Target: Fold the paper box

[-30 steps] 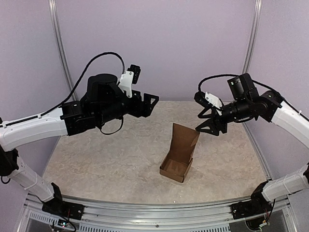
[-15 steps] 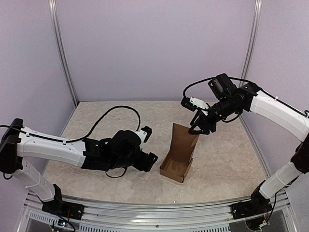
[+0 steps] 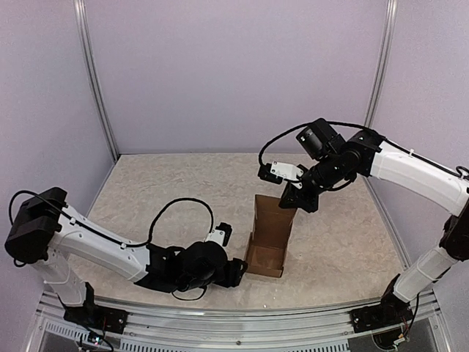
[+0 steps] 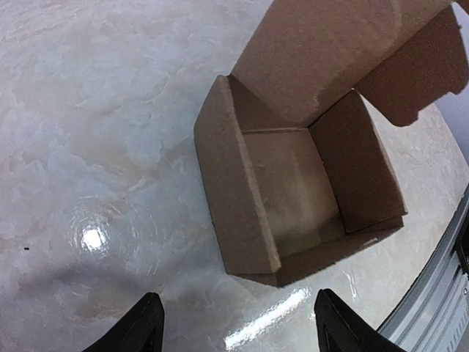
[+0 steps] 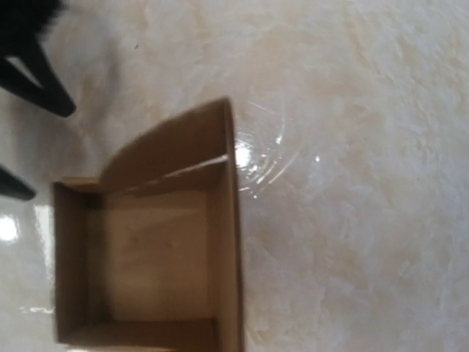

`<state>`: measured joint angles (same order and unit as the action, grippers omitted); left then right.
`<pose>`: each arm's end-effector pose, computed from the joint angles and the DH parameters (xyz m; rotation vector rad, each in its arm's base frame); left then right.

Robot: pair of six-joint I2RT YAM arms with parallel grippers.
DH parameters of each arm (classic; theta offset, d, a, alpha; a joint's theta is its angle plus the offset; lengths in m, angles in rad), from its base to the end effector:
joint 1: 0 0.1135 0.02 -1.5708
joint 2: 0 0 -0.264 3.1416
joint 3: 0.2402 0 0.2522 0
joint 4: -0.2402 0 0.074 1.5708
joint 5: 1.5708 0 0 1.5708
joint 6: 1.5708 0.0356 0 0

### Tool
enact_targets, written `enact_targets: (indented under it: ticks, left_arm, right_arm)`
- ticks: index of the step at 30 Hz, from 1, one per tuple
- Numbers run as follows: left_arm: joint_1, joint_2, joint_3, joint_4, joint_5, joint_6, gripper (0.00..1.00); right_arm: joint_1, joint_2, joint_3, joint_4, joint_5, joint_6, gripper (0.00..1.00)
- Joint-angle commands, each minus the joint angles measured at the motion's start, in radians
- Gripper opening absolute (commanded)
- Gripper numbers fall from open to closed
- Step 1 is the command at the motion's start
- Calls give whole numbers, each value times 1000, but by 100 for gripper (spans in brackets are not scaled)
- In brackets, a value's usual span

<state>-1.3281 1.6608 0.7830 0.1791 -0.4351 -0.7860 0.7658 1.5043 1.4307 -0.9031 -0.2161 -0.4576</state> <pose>0.0933 -0.3145 0.1579 0.3821 2.2472 -0.6739 0.2196 0.2218 0.3286 -1.5394 2.0467 0.3946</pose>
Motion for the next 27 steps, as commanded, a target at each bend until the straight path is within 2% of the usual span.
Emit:
enact_targets:
  ticks: [1, 12, 21, 23, 27]
  left_arm:
    - [4, 25, -8, 17, -22, -116, 67]
    - [18, -215, -216, -53, -115, -259, 65]
    - [24, -438, -264, -223, -261, -274, 66]
    - [26, -473, -263, -239, -292, -258, 69]
    - [43, -517, -262, -227, -292, -164, 73]
  right_arm:
    - [86, 16, 15, 4, 97, -50, 5]
    - [243, 37, -102, 46, 128, -94, 4]
    - [315, 66, -112, 94, 188, -63, 6]
    - [327, 74, -114, 92, 165, -61, 9]
    - [348, 83, -139, 60, 91, -66, 23]
